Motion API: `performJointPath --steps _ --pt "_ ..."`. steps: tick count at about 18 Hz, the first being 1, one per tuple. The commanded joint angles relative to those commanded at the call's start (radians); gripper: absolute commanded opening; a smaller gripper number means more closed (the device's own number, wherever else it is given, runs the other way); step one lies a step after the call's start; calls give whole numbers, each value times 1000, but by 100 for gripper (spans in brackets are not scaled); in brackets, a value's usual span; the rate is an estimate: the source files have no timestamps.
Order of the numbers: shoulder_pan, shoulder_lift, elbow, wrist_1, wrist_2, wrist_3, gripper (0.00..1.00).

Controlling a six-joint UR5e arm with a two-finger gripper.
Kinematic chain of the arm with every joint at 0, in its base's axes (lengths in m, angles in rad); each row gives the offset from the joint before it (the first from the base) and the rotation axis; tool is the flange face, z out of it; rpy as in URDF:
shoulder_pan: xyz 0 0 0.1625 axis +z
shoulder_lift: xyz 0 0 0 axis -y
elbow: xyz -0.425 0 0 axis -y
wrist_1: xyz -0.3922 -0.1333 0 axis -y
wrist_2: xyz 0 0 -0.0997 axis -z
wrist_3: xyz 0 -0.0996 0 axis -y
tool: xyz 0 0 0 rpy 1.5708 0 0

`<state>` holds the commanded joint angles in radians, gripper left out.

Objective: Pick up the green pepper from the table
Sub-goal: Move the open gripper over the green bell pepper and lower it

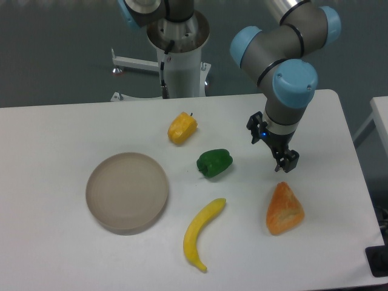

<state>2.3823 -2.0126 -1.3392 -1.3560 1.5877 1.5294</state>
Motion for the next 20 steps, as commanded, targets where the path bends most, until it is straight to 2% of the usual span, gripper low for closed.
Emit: performJointPath --steps 7,11,20 --pt "-3 14 -18 -3 -11 -12 100" --pt "-40 28 -72 -3 -14 -14 100" --pt "-74 63 -239 2 -63 -17 100"
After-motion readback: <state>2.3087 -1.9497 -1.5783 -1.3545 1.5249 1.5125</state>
